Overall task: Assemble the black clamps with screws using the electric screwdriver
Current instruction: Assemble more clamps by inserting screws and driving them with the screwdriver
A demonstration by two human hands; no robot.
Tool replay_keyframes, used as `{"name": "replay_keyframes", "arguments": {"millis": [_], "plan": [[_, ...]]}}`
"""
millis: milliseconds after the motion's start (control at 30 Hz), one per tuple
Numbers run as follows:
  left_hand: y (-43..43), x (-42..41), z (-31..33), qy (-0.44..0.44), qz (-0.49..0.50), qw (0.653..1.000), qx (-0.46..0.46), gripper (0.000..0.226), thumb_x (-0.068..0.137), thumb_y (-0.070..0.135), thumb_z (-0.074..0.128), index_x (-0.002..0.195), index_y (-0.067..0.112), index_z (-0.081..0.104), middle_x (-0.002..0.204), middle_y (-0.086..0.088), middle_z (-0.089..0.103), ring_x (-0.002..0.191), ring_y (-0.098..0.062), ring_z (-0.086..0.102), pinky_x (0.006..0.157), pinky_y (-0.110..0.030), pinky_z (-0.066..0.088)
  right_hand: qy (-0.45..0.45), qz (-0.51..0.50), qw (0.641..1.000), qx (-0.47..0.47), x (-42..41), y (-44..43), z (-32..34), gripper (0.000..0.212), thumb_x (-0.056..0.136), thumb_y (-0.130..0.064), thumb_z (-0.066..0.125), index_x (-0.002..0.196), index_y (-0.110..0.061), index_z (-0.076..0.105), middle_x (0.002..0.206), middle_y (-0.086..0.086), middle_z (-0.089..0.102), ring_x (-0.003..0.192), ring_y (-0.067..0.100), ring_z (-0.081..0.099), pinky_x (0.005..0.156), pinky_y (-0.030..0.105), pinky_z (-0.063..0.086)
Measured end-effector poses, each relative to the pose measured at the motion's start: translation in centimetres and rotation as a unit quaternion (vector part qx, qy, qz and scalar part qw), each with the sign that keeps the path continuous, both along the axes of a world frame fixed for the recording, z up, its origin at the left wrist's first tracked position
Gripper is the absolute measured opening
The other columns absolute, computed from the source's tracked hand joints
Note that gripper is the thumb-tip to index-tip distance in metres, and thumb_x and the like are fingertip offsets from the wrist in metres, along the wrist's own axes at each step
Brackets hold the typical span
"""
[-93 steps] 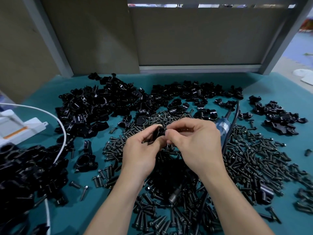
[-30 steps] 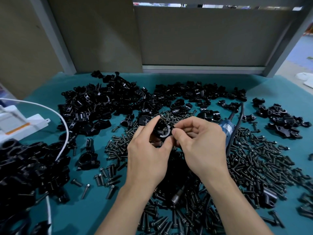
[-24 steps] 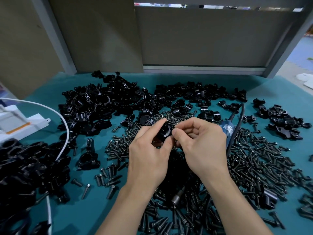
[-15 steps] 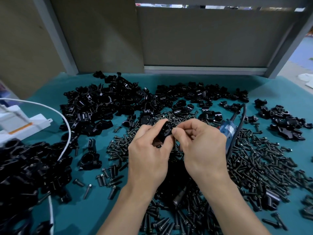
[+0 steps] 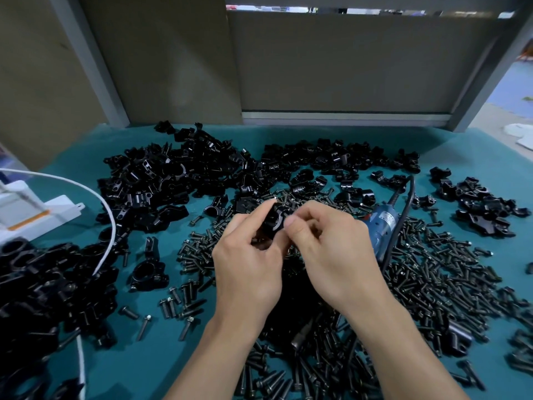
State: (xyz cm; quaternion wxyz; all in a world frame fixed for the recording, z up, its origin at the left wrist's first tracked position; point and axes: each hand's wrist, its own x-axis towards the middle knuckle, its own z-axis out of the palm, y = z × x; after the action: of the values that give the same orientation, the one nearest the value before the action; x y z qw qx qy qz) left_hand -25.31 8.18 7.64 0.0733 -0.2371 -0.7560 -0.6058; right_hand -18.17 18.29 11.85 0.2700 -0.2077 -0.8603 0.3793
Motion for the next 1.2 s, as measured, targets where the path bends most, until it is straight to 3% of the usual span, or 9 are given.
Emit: {"name": "replay_keyframes", "arguments": {"millis": [133,300,467,633,733,900,967,1067,1200], "plan": [[-0.1,0.1,0.2,0.021,0.001,1.000,0.000,0.047,0.089,0.019,0.082,0.133,0.031,0.072,0.084,0.017,0.056,0.054,-0.002,0.056,0.056,-0.006,0.040,0.001,-0.009,1.000,0.006,0.0,0.0,-0.3,0.025,0.102,-0.029,0.061,0.077,-0.025,0.060,0.065,-0.013,0.062,0.054,0.008,0.052,0.049,0.018,0.038],[-0.1,0.4,0.3,0.027,0.002,1.000,0.008,0.047,0.085,0.023,0.086,0.130,0.032,0.074,0.083,0.016,0.058,0.057,-0.001,0.056,0.059,-0.007,0.041,-0.019,-0.038,0.998,0.056,0.1,0.1,-0.4,0.037,0.103,-0.039,0.051,0.070,-0.022,0.050,0.065,-0.012,0.058,0.064,0.016,0.051,0.058,0.036,0.039],[-0.1,0.6,0.6,0.029,0.004,1.000,0.011,0.050,0.080,0.022,0.090,0.127,0.034,0.075,0.085,0.018,0.061,0.063,-0.004,0.063,0.062,-0.008,0.044,-0.023,-0.022,0.999,0.026,0.2,0.3,-0.2,0.032,0.096,-0.043,0.044,0.071,-0.025,0.052,0.057,-0.010,0.055,0.058,0.014,0.050,0.054,0.033,0.034],[-0.3,0.5,0.7,0.044,0.027,0.999,0.000,0.052,0.081,0.022,0.090,0.129,0.033,0.074,0.088,0.013,0.063,0.064,-0.011,0.067,0.062,-0.022,0.055,0.023,-0.046,0.998,0.021,0.1,0.0,-0.3,0.026,0.100,-0.036,0.060,0.076,-0.029,0.058,0.063,-0.017,0.063,0.059,0.007,0.057,0.054,0.015,0.039],[-0.5,0.4,0.7,0.079,0.037,0.996,-0.003,0.050,0.081,0.019,0.089,0.129,0.028,0.074,0.092,0.011,0.065,0.067,-0.010,0.069,0.065,-0.032,0.061,0.028,-0.055,0.998,0.031,-0.2,-0.7,-0.6,0.034,0.104,-0.034,0.053,0.071,-0.023,0.052,0.070,-0.017,0.061,0.060,0.007,0.053,0.054,0.016,0.039],[-0.5,0.5,0.7,0.118,0.035,0.992,-0.019,0.051,0.080,0.018,0.091,0.129,0.022,0.075,0.090,0.010,0.064,0.065,-0.008,0.065,0.061,-0.026,0.057,-0.005,-0.057,0.998,-0.011,-0.4,-0.5,-0.5,0.050,0.104,-0.043,0.039,0.059,-0.021,0.037,0.055,-0.013,0.050,0.056,0.010,0.044,0.050,0.028,0.028],[-0.5,0.4,0.6,0.110,0.032,0.993,-0.016,0.050,0.081,0.020,0.090,0.129,0.023,0.075,0.091,0.010,0.064,0.063,-0.009,0.064,0.059,-0.026,0.056,0.014,-0.052,0.998,-0.025,-0.2,-0.2,-0.4,0.047,0.103,-0.043,0.048,0.062,-0.023,0.045,0.055,-0.013,0.053,0.055,0.010,0.047,0.050,0.025,0.029],[-0.6,0.3,0.6,0.101,0.031,0.994,-0.013,0.050,0.082,0.017,0.089,0.130,0.022,0.075,0.094,0.011,0.065,0.067,-0.008,0.067,0.063,-0.026,0.058,0.032,-0.040,0.999,-0.018,-0.1,-0.1,-0.2,0.025,0.096,-0.036,0.066,0.074,-0.028,0.059,0.059,-0.014,0.062,0.056,0.006,0.055,0.055,0.014,0.040],[-0.6,0.3,0.5,0.107,0.045,0.993,-0.019,0.051,0.080,0.010,0.089,0.128,0.023,0.076,0.092,0.011,0.064,0.064,-0.008,0.066,0.061,-0.029,0.059,0.033,-0.023,0.999,-0.006,-0.1,0.0,-0.4,0.024,0.097,-0.026,0.067,0.073,-0.027,0.062,0.061,-0.013,0.063,0.057,0.008,0.056,0.053,0.016,0.039]]}}
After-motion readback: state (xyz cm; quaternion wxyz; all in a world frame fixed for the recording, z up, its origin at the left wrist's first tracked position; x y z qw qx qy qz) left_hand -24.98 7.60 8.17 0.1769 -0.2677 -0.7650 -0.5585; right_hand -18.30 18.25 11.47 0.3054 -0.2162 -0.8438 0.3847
